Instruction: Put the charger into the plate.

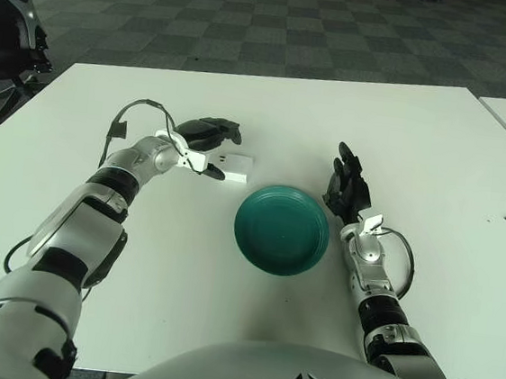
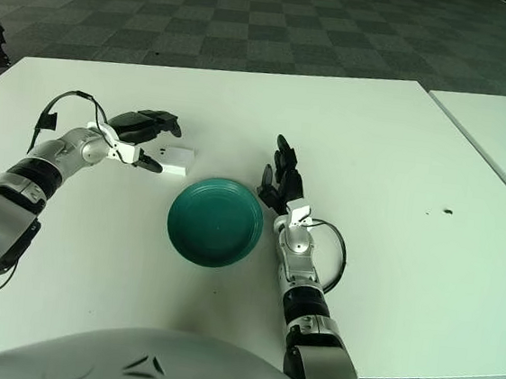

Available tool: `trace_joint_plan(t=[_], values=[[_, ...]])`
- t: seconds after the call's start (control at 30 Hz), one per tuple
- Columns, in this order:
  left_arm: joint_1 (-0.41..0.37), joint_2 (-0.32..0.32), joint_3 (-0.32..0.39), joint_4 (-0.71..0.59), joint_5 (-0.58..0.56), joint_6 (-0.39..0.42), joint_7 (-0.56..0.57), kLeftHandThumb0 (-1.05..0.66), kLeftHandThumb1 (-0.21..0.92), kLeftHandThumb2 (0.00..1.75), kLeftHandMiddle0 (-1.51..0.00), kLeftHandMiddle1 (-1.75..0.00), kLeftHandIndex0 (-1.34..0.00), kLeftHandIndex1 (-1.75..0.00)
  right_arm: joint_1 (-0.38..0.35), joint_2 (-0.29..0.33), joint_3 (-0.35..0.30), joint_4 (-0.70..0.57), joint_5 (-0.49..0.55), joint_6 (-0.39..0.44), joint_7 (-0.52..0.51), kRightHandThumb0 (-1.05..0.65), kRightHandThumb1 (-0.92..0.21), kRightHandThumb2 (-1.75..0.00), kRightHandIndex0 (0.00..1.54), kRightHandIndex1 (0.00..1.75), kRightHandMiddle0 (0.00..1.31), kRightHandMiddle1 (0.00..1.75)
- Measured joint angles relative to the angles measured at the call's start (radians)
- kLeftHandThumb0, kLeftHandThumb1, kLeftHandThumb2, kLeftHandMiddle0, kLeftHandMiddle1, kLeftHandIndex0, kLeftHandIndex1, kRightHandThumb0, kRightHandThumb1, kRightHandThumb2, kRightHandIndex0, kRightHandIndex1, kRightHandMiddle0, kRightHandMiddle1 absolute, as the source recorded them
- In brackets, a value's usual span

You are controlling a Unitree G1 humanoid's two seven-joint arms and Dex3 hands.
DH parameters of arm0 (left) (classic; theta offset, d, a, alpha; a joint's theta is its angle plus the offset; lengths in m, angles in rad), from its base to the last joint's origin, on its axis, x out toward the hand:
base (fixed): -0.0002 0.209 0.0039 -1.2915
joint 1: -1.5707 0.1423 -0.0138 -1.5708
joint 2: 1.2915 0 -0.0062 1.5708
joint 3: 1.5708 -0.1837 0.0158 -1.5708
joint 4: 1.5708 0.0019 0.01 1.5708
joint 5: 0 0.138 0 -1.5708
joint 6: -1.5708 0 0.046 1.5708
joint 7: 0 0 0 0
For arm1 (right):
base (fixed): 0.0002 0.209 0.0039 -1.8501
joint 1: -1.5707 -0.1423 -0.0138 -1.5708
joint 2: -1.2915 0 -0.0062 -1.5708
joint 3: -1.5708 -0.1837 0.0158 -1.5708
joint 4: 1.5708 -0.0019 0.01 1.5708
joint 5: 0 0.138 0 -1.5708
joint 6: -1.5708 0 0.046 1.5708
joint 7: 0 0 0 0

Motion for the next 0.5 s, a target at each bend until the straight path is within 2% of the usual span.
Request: trace_joint_plan(t=[0.5], values=[[-0.029, -0.046, -0.024, 0.057, 0.000, 0.000, -0.027, -1.05, 0.92, 0.44, -0.15, 0.00, 0.00, -1.00, -0.002, 0.002, 0.000, 0.003, 0.000, -0.002, 0.002, -0.97, -0.92, -0.93, 0.08, 0.01, 0.00, 0.21]])
